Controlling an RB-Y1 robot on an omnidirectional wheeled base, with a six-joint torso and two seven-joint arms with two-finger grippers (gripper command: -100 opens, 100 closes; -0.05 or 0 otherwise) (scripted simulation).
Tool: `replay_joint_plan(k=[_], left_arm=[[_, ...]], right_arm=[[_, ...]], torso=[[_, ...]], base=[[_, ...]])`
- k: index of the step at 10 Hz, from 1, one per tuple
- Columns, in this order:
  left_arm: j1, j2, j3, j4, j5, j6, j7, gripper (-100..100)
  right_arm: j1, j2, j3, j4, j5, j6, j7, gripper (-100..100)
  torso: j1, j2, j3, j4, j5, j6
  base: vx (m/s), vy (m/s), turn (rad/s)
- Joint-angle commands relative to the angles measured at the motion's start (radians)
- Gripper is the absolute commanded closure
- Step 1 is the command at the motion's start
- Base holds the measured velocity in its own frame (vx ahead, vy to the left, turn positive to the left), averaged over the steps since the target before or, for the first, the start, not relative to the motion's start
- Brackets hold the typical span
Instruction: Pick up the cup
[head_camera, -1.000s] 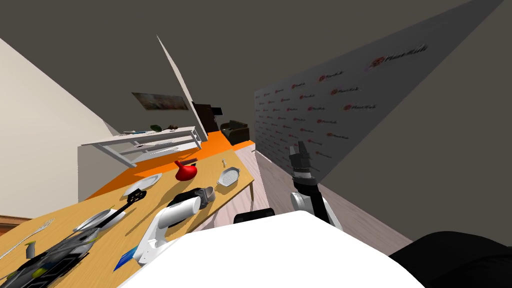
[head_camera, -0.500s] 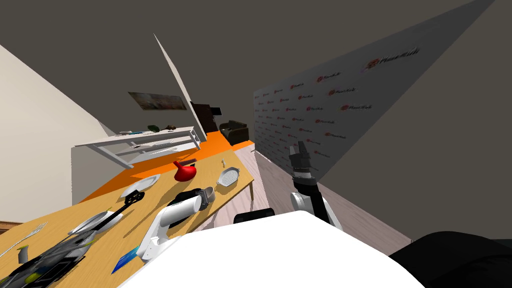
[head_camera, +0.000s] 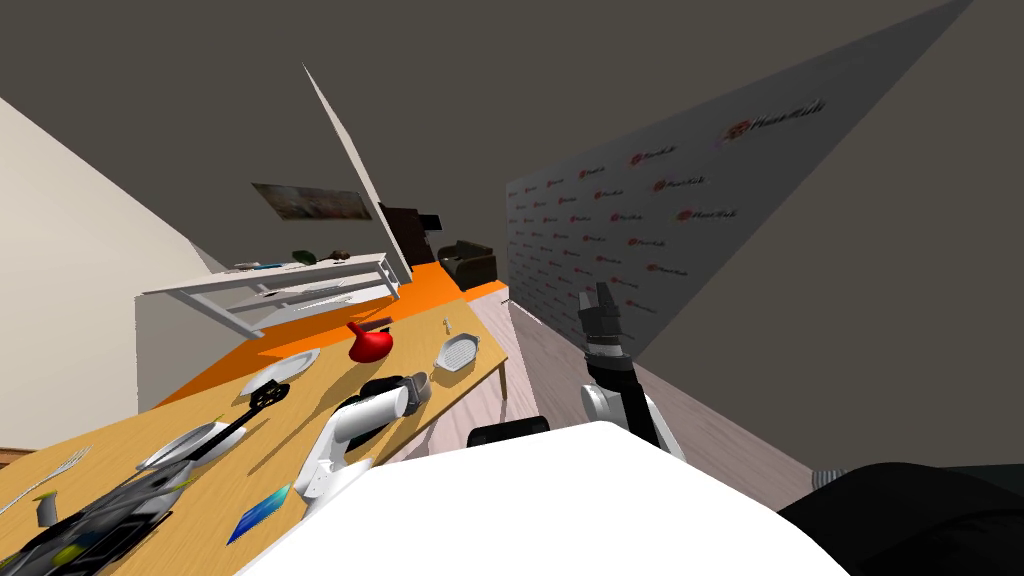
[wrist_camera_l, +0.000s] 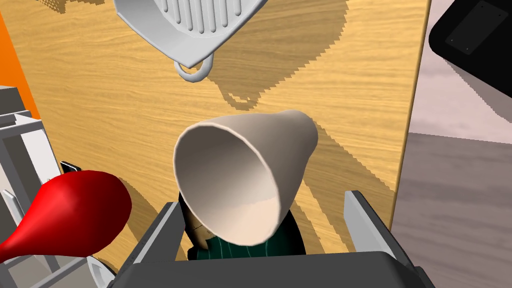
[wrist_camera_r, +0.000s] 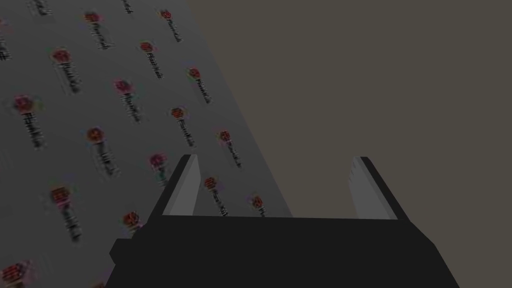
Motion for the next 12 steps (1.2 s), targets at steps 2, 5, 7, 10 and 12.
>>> replay_joint_plan(k=[2, 5, 7, 10, 12], left_arm=[[-0.01, 0.001, 0.001, 0.018, -0.003, -0.008, 0.001, -100], [-0.011, 0.001, 0.001, 0.02, -0.003, -0.009, 0.002, 100], [-0.011, 0.001, 0.001, 0.02, -0.003, -0.009, 0.002, 100], [-0.053, 0.021, 0.017, 0.012, 0.011, 0.007, -0.029, -100], [-0.096, 0.036, 0.033, 0.008, 0.023, 0.019, -0.061, -100]], right_arm=[[0.0, 0.0, 0.0, 0.0, 0.0, 0.0, 0.0, 0], [0.0, 0.0, 0.0, 0.0, 0.0, 0.0, 0.0, 0], [0.0, 0.0, 0.0, 0.0, 0.0, 0.0, 0.0, 0], [0.0, 0.0, 0.0, 0.0, 0.0, 0.0, 0.0, 0], [0.0, 0.0, 0.0, 0.0, 0.0, 0.0, 0.0, 0]], torso=[[0.0, 0.0, 0.0, 0.0, 0.0, 0.0], [-0.001, -0.001, -0.001, 0.0, 0.0, 0.0], [-0.001, -0.001, -0.001, 0.0, 0.0, 0.0], [-0.007, -0.002, -0.001, 0.0, -0.001, 0.001], [-0.012, -0.003, -0.002, -0.001, -0.003, 0.0]], base=[[-0.009, 0.004, -0.007], [0.0, 0.0, 0.0], [0.0, 0.0, 0.0], [0.018, -0.092, -0.094], [0.032, -0.185, -0.105]])
